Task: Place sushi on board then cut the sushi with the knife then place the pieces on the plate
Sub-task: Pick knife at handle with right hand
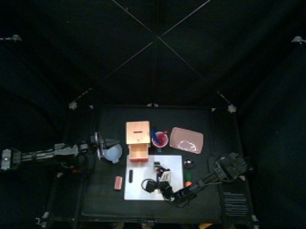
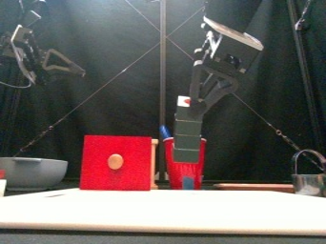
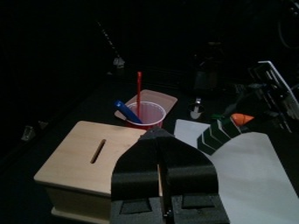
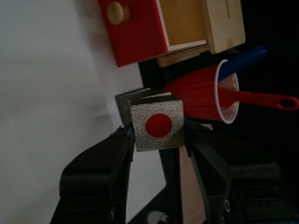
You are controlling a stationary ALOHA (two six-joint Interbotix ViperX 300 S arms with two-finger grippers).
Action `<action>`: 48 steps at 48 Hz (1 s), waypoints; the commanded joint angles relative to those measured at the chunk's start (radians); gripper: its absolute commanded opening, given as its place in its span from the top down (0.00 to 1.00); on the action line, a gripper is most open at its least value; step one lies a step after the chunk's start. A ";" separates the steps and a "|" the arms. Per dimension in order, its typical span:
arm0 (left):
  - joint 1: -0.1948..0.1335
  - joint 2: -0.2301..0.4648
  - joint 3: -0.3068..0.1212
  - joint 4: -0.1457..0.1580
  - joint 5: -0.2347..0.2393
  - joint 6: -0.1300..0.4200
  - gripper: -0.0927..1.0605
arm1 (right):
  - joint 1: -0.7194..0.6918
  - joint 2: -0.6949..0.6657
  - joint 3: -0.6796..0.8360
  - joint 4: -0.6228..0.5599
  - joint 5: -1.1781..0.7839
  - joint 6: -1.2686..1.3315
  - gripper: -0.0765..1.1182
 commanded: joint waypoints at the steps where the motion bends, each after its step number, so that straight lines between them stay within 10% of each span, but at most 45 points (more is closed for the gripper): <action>1: 0.002 0.003 -0.011 0.002 -0.009 -0.002 0.91 | 0.018 0.015 -0.057 -0.020 0.031 0.025 0.37; 48: 0.003 0.003 0.014 0.000 -0.009 -0.003 0.91 | 0.028 0.110 -0.130 0.006 0.075 0.023 0.14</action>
